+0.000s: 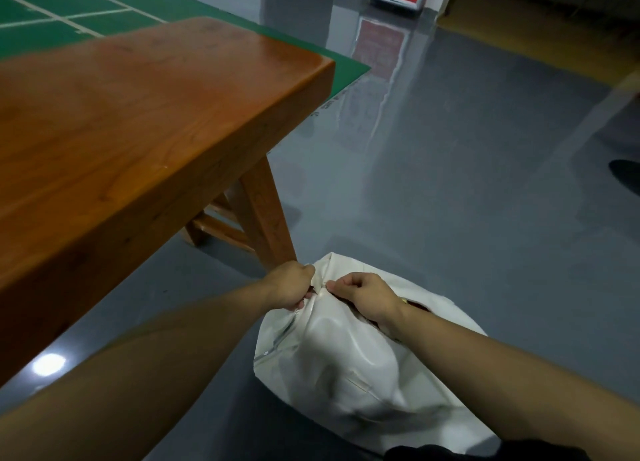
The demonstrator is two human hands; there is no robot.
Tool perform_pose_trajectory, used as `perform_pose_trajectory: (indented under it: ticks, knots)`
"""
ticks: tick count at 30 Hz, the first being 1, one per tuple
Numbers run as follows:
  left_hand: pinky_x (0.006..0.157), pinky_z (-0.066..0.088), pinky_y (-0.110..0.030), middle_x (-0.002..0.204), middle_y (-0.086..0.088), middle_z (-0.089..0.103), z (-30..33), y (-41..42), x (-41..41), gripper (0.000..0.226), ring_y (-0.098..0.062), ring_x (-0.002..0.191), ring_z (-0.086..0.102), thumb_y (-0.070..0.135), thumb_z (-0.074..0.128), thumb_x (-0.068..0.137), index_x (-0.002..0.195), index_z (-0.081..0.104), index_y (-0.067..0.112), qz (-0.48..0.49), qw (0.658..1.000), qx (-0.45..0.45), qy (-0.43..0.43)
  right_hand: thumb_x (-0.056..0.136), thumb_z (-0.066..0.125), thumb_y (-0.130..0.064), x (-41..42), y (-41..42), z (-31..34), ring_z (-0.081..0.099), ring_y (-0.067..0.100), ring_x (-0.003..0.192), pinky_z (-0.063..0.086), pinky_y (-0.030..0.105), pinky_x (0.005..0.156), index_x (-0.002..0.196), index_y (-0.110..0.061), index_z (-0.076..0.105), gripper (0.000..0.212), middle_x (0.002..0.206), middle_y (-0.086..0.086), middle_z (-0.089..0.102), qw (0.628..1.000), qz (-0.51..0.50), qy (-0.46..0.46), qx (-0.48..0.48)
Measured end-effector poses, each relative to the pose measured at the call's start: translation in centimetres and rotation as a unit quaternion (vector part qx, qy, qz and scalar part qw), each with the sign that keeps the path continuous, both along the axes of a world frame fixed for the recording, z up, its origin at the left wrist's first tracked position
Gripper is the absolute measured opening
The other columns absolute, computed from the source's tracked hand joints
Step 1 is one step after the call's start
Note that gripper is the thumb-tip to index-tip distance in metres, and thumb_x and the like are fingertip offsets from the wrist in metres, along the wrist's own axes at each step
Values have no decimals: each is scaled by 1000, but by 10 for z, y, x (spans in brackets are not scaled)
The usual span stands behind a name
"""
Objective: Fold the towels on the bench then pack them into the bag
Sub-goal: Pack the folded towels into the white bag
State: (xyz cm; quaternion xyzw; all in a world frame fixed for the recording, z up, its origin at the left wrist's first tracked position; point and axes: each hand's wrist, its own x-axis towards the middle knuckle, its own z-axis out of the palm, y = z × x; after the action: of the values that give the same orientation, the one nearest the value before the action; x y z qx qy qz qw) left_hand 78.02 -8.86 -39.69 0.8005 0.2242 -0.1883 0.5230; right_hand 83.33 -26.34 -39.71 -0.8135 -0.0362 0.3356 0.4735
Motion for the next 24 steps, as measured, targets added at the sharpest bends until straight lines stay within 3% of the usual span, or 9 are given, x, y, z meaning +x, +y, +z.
perform_pose_trajectory:
  ticks: [3,6,10,12,16,20,24]
  knots:
    - [56,48,-25,83,-13,64,1,2,-2,41,-20,62,55,24,27,108,89,58,4,-4,1000,-15,-3,91,75,-27,1,-3,-2,66,18,84,57,38,90,98,-8,77,21,98,15,76,997,-30,35,56]
    - [52,49,-22,89,-12,64,3,4,-5,36,-15,62,55,17,27,107,92,58,7,-24,999,-30,6,99,63,-10,0,-3,1,64,16,80,55,29,87,106,-6,76,16,85,9,72,990,-62,74,106]
    - [57,48,-23,90,-8,67,6,7,-10,33,-14,65,57,14,27,106,94,58,12,-25,999,-45,12,94,65,-6,-3,-1,2,70,19,89,57,31,94,102,-13,80,18,96,8,77,993,-53,64,86]
    - [58,49,-23,91,-7,68,7,8,-11,32,-15,67,58,16,28,106,98,59,11,-18,998,-52,15,88,75,-13,-4,1,2,71,17,91,58,27,87,99,-16,81,13,96,3,78,997,-35,40,60]
    - [59,50,-22,91,-4,70,5,7,-13,34,-13,70,61,17,28,108,105,61,10,-30,999,-39,19,82,84,-26,-4,7,1,61,5,64,46,13,56,83,-21,75,10,71,-9,70,998,11,-42,-46]
    - [60,52,-23,94,-7,69,4,9,-13,34,-15,71,62,17,28,107,101,61,8,-24,999,-39,17,82,84,-35,-2,16,2,60,10,66,43,19,55,78,-20,71,21,74,-6,69,992,18,-60,-107]
    - [70,54,-30,99,-13,71,2,15,-12,36,-21,79,63,20,29,107,102,63,9,-3,999,-49,11,85,82,-31,-6,24,11,59,13,69,44,22,56,94,-11,73,23,79,0,68,996,-23,-23,-88]
